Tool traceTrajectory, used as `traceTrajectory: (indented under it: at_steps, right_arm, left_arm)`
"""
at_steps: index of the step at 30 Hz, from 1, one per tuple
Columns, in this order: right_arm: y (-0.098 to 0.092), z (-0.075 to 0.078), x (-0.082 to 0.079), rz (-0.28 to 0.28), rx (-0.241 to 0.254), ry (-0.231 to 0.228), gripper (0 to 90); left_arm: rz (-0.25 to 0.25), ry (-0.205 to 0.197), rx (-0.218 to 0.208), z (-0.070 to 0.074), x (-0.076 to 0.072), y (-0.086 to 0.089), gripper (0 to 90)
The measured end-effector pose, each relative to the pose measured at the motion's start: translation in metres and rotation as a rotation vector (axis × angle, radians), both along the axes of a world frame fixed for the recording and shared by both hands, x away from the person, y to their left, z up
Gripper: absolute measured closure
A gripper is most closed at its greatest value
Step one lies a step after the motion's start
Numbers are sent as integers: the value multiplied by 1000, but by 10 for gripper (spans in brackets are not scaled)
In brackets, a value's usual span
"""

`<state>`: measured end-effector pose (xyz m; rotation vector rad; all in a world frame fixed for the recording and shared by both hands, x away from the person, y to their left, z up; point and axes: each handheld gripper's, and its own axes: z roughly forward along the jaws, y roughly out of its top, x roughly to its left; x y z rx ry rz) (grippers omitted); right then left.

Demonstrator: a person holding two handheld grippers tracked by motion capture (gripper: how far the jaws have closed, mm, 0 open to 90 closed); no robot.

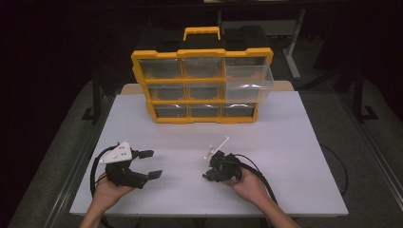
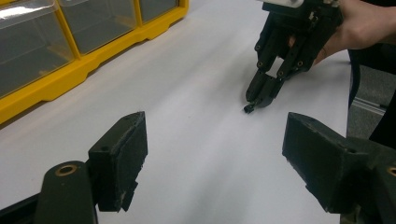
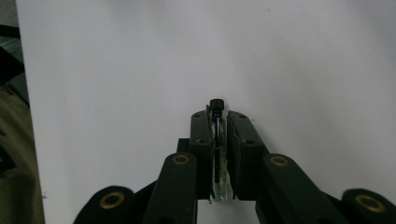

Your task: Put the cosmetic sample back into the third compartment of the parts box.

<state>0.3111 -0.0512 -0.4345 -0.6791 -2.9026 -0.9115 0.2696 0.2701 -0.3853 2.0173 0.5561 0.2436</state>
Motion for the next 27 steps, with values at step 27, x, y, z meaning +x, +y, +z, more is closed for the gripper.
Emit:
traceTrajectory:
  at_steps: [27]
  right_arm:
    - [-21, 58, 27, 78, 127, -8, 801]
  left_arm:
    - [14, 11, -13, -4, 1, 4, 222]
